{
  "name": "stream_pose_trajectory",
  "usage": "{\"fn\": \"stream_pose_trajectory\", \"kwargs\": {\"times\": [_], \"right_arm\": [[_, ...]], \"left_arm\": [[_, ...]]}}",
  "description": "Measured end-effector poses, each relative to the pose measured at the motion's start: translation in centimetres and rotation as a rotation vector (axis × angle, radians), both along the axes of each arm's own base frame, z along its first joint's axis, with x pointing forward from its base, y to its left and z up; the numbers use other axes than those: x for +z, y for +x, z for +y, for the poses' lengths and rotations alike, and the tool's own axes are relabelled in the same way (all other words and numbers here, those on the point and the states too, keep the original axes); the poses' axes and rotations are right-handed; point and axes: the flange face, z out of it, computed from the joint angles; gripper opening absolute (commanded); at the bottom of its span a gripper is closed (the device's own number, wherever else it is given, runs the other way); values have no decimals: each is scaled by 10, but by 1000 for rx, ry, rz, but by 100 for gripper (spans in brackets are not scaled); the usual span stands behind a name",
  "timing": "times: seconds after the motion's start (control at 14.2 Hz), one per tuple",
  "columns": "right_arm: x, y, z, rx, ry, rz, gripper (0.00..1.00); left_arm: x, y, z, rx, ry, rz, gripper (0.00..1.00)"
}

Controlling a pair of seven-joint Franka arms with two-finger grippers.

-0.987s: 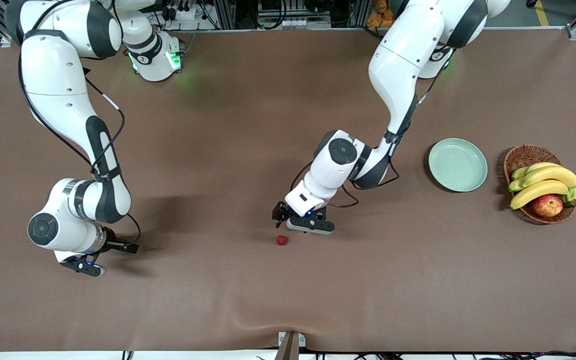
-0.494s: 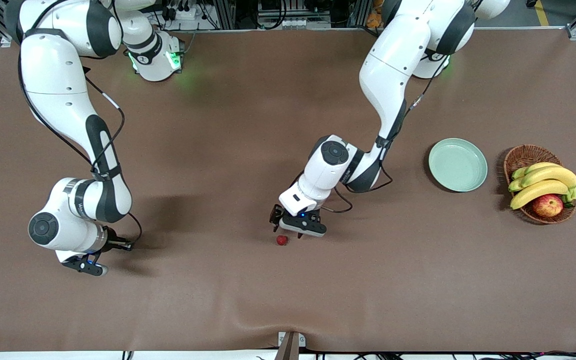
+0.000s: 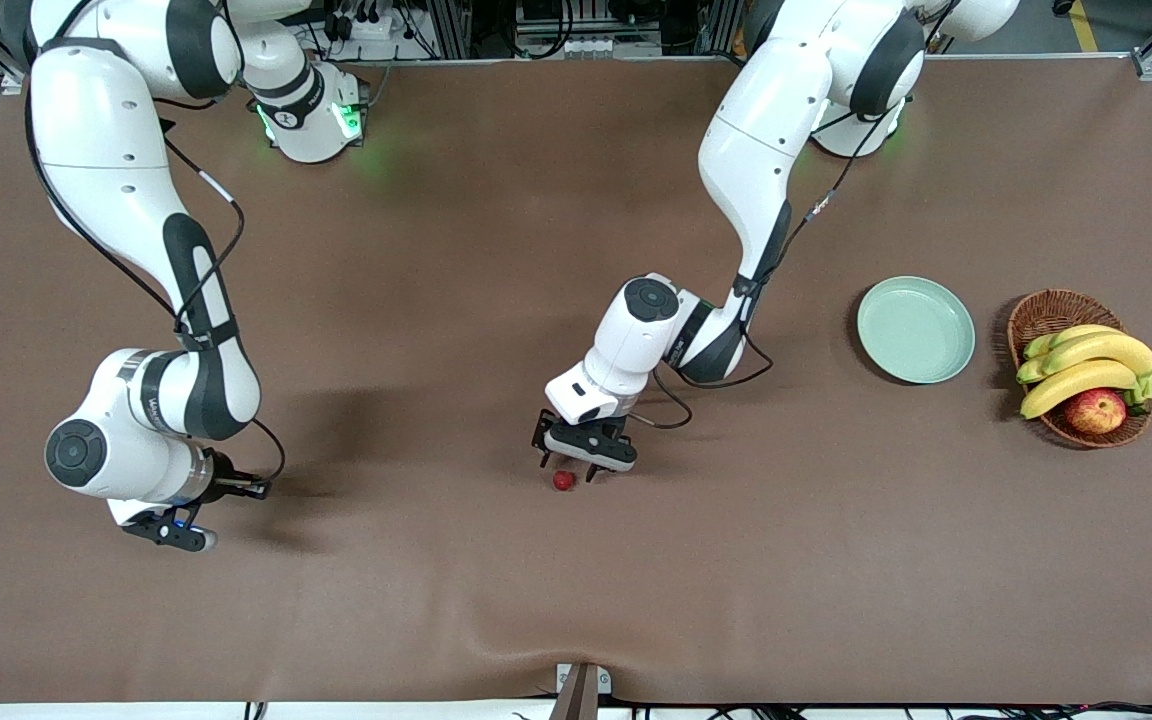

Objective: Collect all strawberries into plate
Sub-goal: 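Grasp the strawberry with the left gripper while the right gripper grasps another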

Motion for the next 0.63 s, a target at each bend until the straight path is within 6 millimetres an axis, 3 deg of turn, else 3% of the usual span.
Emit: {"fn": "stream_pose_trajectory", "kwargs": {"times": [0.21,0.63], "right_arm": [[11,-2,27,-33,94,9,6],[11,-4,62,-93,147,22,6]], "left_arm": [[-4,4,4,2,-3,-28,75],[-18,-1,-3,-9,-13,-51,70]]}}
